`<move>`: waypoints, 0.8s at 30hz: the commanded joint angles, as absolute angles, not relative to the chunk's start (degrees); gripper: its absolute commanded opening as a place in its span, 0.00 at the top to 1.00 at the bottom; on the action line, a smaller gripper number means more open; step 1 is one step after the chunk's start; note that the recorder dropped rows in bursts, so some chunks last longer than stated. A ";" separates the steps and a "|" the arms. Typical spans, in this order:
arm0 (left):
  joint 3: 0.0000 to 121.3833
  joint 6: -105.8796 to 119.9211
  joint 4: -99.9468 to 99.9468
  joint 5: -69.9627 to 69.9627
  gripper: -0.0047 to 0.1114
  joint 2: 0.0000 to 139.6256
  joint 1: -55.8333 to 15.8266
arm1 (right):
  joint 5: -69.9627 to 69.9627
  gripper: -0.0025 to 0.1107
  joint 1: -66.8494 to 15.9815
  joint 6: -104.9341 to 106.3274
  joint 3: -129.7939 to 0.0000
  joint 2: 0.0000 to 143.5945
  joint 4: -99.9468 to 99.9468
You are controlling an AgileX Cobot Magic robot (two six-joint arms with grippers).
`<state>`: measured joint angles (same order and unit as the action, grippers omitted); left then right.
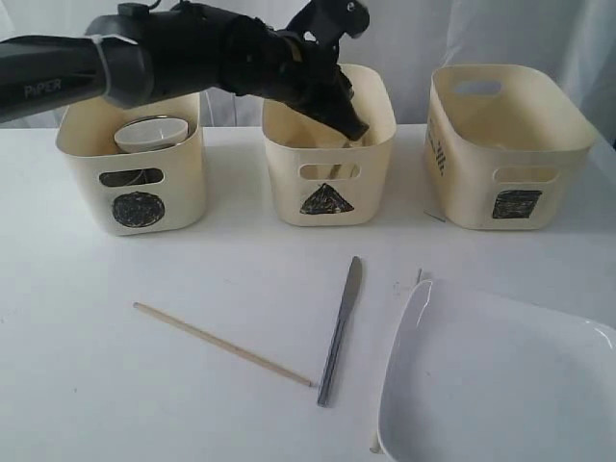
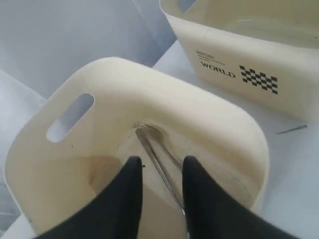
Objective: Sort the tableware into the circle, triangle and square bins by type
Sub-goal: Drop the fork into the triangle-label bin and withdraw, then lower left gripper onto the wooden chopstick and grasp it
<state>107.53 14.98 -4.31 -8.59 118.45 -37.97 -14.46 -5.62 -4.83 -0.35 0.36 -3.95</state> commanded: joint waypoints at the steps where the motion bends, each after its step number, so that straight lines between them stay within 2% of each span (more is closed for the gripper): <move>1: 107.98 13.88 -2.82 -17.41 0.66 113.52 -37.97 | -14.03 0.73 -5.08 -4.82 0.00 0.00 -4.30; 6: 103.75 19.51 0.00 -24.74 0.66 107.33 -38.07 | -14.03 0.73 -5.08 -4.82 0.00 0.00 -4.30; 9: 97.15 31.00 5.74 -30.86 0.66 101.07 -38.07 | -14.03 0.73 -5.08 -4.82 0.00 0.00 -4.30; 12: 89.32 42.59 12.53 -42.13 0.66 95.26 -38.07 | -14.03 0.73 -5.08 -4.82 0.00 0.00 -4.30; 14: 84.99 48.80 12.82 -53.96 0.66 94.64 -38.07 | -14.03 0.73 -5.08 -4.82 0.00 0.00 -4.30; 16: 80.33 53.43 11.33 -59.17 0.66 94.93 -38.07 | -14.03 0.73 -5.08 -4.82 0.00 0.00 -4.30; 18: 76.56 56.57 10.39 -57.22 0.65 94.93 -38.07 | -14.03 0.73 -5.08 -4.82 0.00 0.00 -4.30; 21: 73.20 59.11 9.97 -57.21 0.57 94.93 -38.07 | -14.03 0.73 -5.08 -4.82 0.00 0.00 -4.30; 24: 71.87 60.32 10.87 -54.62 0.56 94.93 -38.40 | -14.03 0.73 -5.08 -4.82 0.00 0.00 -4.30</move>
